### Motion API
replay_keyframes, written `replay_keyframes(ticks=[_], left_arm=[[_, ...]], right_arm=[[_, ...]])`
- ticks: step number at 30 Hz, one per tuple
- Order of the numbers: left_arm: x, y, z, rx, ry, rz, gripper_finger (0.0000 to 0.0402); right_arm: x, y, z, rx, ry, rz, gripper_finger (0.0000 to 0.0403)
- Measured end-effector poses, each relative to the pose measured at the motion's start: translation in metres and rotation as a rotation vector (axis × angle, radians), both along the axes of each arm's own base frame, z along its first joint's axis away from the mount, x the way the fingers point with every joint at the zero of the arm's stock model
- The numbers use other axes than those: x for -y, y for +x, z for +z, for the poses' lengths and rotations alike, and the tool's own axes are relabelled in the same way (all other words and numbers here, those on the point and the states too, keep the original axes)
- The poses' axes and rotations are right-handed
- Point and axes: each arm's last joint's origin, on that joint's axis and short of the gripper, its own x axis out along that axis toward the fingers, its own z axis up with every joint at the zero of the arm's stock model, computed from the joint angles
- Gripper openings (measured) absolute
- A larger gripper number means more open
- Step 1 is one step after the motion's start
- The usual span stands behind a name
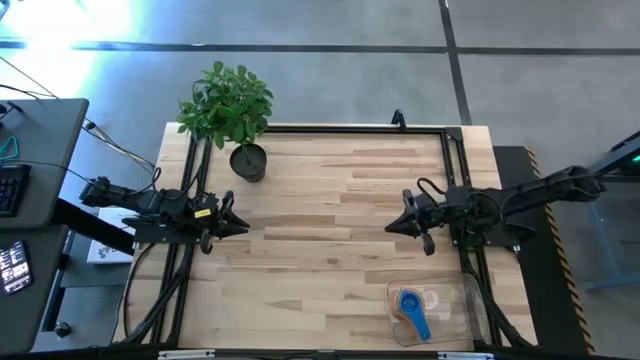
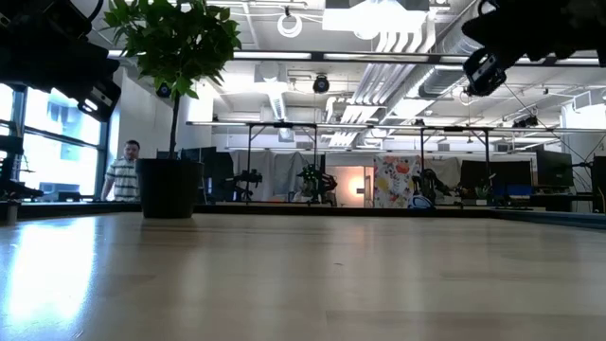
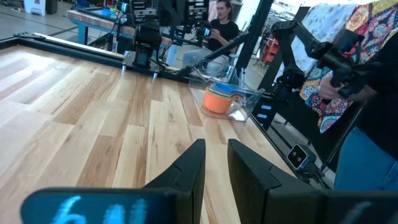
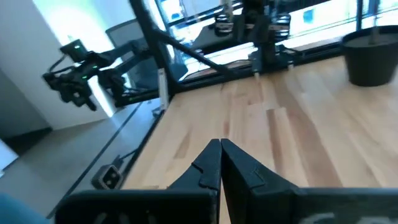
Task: Nest measuring cups in basket
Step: Return to Home Position
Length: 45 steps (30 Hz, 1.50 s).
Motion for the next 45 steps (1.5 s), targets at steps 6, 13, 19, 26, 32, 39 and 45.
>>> replay_keyframes(ticks=[6,13,19,26,32,39,45], left_arm=[[0.0,0.0,0.0,0.0,0.0,0.0,0.0058],[0.0,0.0,0.0,0.0,0.0,0.0,0.0058],[0.0,0.0,0.0,0.0,0.0,0.0,0.0058],[0.0,0.0,0.0,0.0,0.0,0.0,0.0058],[0.0,0.0,0.0,0.0,0.0,0.0,0.0058],[0.0,0.0,0.0,0.0,0.0,0.0,0.0058],[0.0,0.0,0.0,0.0,0.0,0.0,0.0058]], right_arm=[[0.007,-0.013,-0.023,0.009,0.005,-0.044,0.0],[0.01,-0.029,-0.049,0.121,0.084,-0.046,0.0],[0.01,-0.033,-0.054,0.122,0.107,-0.049,0.0],[0.014,-0.032,-0.064,0.026,0.111,-0.187,0.0],[0.018,-0.033,-0.073,-0.074,0.201,-0.325,0.0],[0.018,-0.036,-0.083,-0.199,0.356,-0.366,0.0],[0.018,-0.037,-0.087,-0.246,0.357,-0.365,0.0]])
